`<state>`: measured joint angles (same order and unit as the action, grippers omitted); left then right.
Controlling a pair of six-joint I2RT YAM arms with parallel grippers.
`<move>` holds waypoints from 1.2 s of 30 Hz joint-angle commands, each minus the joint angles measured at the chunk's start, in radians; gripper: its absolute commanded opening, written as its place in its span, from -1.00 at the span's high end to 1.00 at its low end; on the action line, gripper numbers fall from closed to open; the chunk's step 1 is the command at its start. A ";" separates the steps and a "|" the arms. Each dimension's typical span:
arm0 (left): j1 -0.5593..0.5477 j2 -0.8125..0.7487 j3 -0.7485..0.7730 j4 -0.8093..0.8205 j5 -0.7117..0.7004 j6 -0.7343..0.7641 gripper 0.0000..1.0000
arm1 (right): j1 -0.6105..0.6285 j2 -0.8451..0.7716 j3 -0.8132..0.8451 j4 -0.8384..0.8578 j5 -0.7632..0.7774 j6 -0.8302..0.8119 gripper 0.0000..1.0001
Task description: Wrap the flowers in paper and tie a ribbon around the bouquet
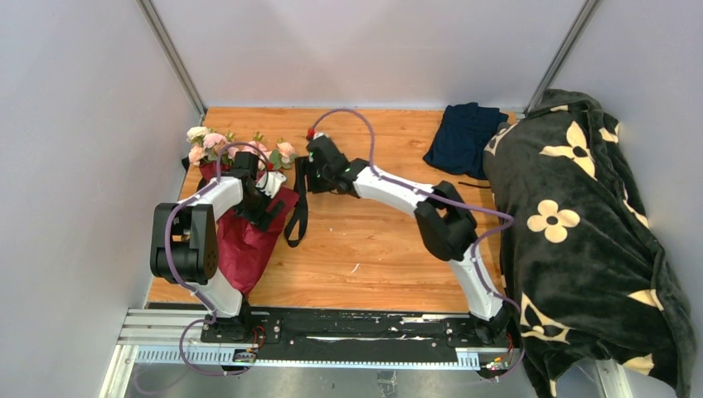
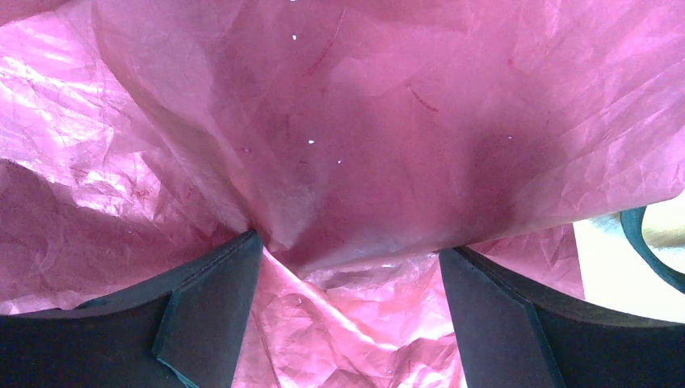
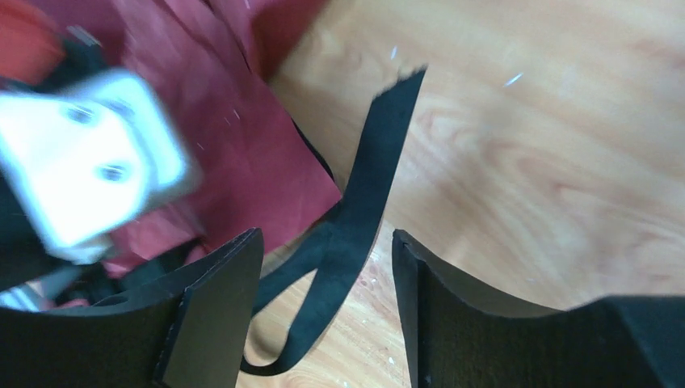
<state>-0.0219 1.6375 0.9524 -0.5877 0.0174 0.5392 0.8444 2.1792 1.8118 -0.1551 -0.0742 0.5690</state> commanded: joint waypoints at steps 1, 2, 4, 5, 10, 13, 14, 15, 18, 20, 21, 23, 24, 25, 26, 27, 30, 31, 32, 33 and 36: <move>0.000 0.035 -0.022 0.053 0.003 -0.011 -0.77 | 0.066 0.140 0.076 -0.157 -0.039 -0.065 -0.30; 0.001 0.035 -0.023 0.054 0.001 -0.011 -0.77 | 0.074 0.162 0.100 -0.170 -0.042 -0.067 -0.30; 0.005 0.034 -0.025 0.056 0.002 -0.012 -0.77 | 0.083 0.202 0.134 -0.186 -0.040 -0.068 -0.27; 0.006 0.035 -0.025 0.058 0.003 -0.011 -0.77 | 0.089 0.220 0.144 -0.192 -0.041 -0.068 -0.22; 0.007 0.050 -0.011 0.057 0.019 -0.008 -0.77 | 0.092 0.244 0.112 -0.197 -0.028 -0.023 0.95; 0.000 0.085 0.032 0.045 0.054 -0.001 -0.74 | 0.065 0.174 -0.001 -0.132 -0.001 0.017 1.00; -0.006 0.102 0.053 0.034 0.065 0.007 -0.72 | 0.050 0.136 -0.056 -0.097 0.015 0.029 1.00; -0.012 0.122 0.085 0.021 0.070 0.013 -0.70 | 0.037 0.092 -0.132 -0.050 0.035 0.034 1.00; -0.029 0.163 0.143 -0.003 0.084 0.017 -0.69 | -0.007 -0.004 -0.233 -0.015 0.062 0.021 1.00; -0.062 0.181 0.170 -0.020 0.094 0.023 -0.69 | -0.034 -0.050 -0.289 -0.018 0.073 0.002 1.00; -0.093 0.190 0.180 -0.034 0.102 0.032 -0.69 | -0.046 -0.071 -0.322 -0.017 0.074 -0.009 1.00; -0.179 0.215 0.192 -0.047 0.112 0.046 -0.69 | -0.073 -0.109 -0.388 -0.018 0.074 -0.017 1.00; -0.227 0.235 0.203 -0.050 0.118 0.045 -0.69 | -0.087 -0.138 -0.422 -0.018 0.103 -0.019 1.00; -0.273 0.261 0.219 -0.057 0.121 0.042 -0.66 | -0.101 -0.163 -0.463 -0.018 0.109 -0.022 1.00; -0.331 0.297 0.244 -0.077 0.129 0.039 -0.54 | -0.122 -0.194 -0.526 -0.018 0.115 -0.024 1.00; -0.377 0.321 0.274 -0.096 0.118 0.035 -0.48 | -0.140 -0.228 -0.559 -0.018 0.121 -0.025 1.00; -0.496 0.357 0.355 -0.139 0.142 0.024 -0.56 | -0.204 -0.352 -0.744 -0.002 0.140 -0.022 1.00; -0.538 0.371 0.382 -0.156 0.143 0.017 -0.56 | -0.227 -0.397 -0.799 0.001 0.147 -0.024 1.00; -0.585 0.386 0.410 -0.174 0.141 0.005 -0.56 | -0.253 -0.442 -0.847 0.004 0.155 -0.026 1.00; -0.629 0.405 0.442 -0.190 0.141 -0.011 -0.57 | -0.281 -0.492 -0.898 0.003 0.158 -0.028 1.00; -0.735 0.467 0.530 -0.226 0.157 -0.090 -0.57 | -0.377 -0.640 -1.033 -0.011 0.161 -0.042 1.00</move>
<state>-0.6338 2.0018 1.4235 -0.7277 0.0895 0.5385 0.5728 1.6821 0.9276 -0.1154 0.0353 0.5545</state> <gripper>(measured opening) 0.781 0.009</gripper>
